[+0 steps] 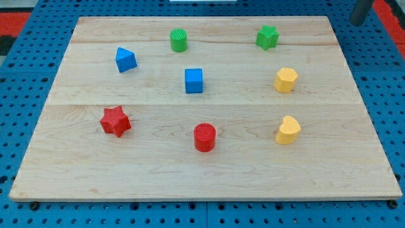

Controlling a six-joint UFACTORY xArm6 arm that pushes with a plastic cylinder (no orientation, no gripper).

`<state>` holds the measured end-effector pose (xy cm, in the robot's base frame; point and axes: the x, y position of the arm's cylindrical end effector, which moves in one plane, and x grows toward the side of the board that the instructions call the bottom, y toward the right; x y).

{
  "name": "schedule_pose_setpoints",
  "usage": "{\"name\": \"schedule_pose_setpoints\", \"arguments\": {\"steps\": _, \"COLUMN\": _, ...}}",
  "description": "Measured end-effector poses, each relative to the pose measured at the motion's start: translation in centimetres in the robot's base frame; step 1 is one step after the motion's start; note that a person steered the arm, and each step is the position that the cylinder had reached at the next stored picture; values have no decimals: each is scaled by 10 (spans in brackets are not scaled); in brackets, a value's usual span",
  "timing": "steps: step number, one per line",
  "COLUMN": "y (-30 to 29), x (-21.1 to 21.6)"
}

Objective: Move your arm towards the green circle

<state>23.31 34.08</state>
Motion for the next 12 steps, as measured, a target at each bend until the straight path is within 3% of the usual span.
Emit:
{"name": "schedule_pose_setpoints", "arguments": {"steps": 1, "y": -31, "x": 80}}
{"name": "schedule_pose_setpoints", "arguments": {"steps": 3, "y": -162, "x": 48}}
{"name": "schedule_pose_setpoints", "arguments": {"steps": 5, "y": -237, "x": 97}}
{"name": "schedule_pose_setpoints", "arguments": {"steps": 6, "y": -330, "x": 75}}
{"name": "schedule_pose_setpoints", "arguments": {"steps": 7, "y": -388, "x": 84}}
{"name": "schedule_pose_setpoints", "arguments": {"steps": 9, "y": -388, "x": 88}}
{"name": "schedule_pose_setpoints", "arguments": {"steps": 10, "y": -427, "x": 85}}
{"name": "schedule_pose_setpoints", "arguments": {"steps": 12, "y": -429, "x": 61}}
